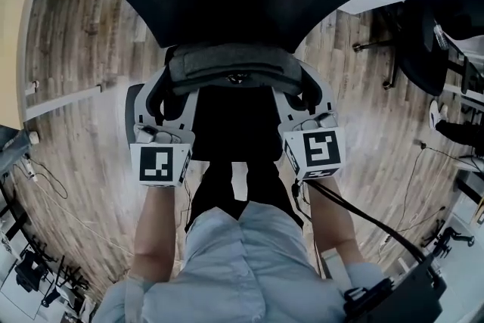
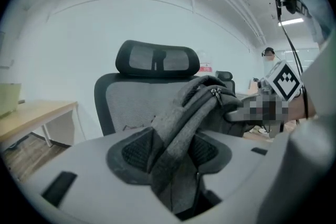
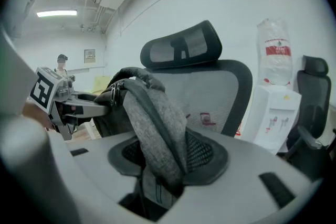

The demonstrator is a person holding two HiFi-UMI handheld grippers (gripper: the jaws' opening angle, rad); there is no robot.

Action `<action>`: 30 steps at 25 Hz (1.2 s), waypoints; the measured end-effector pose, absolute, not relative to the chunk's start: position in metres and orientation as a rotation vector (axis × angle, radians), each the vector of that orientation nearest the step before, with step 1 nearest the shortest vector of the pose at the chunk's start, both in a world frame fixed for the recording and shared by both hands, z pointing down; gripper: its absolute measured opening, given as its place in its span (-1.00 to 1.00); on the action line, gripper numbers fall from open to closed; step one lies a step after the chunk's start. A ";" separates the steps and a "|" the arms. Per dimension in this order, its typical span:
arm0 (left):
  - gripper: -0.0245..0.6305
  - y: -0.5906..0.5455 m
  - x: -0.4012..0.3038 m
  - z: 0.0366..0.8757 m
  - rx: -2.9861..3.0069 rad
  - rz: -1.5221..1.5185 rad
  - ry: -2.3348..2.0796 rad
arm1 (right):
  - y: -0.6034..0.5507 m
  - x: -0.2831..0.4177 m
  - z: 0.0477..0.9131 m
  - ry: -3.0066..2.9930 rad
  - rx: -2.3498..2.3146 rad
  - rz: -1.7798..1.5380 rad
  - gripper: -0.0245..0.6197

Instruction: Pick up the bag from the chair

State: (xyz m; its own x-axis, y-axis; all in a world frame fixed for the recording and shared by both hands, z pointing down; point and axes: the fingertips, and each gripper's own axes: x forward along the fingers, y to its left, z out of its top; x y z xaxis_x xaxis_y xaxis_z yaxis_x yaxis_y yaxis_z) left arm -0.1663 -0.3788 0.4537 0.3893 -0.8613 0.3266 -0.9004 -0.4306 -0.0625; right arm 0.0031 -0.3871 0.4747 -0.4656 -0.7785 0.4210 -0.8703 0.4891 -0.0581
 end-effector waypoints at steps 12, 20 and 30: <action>-0.31 -0.364 -0.186 0.301 2.605 0.351 -1.722 | -0.370 -0.017 0.330 -2.486 1.464 0.312 -0.42; -0.30 -0.364 -0.181 0.208 2.644 0.234 -1.799 | -0.373 -0.010 0.230 -2.538 1.506 0.088 -0.42; -0.29 -0.355 -0.166 0.175 2.682 0.197 -1.814 | -0.363 0.004 0.198 -2.537 1.561 0.006 -0.42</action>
State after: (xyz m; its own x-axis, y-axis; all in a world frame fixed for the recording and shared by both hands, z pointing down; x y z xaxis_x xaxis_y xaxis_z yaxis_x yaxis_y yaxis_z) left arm -0.1662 -0.3554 0.1749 0.3689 -0.9284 0.0435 -0.9161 -0.3711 -0.1520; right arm 0.0042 -0.3632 0.1976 -0.4411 -0.8864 0.1403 -0.8871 0.4544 0.0815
